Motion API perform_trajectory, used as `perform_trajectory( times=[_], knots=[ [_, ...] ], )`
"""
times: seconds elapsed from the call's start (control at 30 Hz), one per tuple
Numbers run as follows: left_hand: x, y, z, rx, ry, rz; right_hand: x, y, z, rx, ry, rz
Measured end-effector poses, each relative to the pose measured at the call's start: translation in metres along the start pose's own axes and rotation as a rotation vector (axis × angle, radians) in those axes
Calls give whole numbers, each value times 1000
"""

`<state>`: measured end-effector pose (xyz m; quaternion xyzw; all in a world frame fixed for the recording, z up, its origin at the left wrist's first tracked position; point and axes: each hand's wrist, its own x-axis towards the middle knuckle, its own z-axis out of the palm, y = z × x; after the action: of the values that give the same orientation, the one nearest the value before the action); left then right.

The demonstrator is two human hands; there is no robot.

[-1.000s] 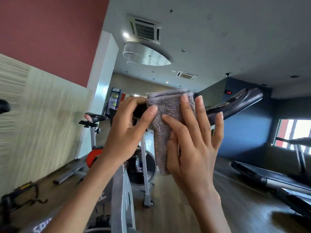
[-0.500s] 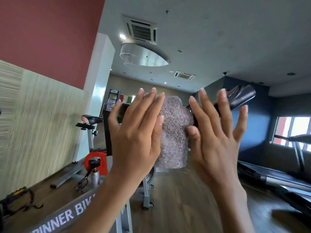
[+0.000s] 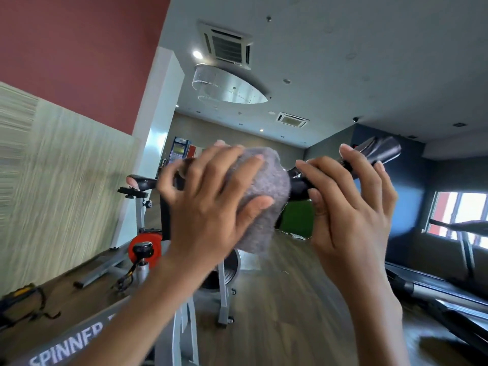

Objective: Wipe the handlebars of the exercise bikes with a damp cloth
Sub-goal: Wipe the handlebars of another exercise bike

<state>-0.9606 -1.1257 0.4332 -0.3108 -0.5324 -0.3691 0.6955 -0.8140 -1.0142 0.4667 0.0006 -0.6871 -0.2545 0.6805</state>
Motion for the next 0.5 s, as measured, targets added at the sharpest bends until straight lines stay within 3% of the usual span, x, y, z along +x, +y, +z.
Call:
perform_trajectory(
  times=[0.1,0.3,0.5],
  knots=[
    [-8,-18,-3,99,60,-10,0,-2,1,31,-14,34],
    [-7,37,13,-80,123,-124,0,-9,0,5,-46,61],
    [-11,21,40,-43,267,49,3,-10,-10,-78,-71,25]
  ],
)
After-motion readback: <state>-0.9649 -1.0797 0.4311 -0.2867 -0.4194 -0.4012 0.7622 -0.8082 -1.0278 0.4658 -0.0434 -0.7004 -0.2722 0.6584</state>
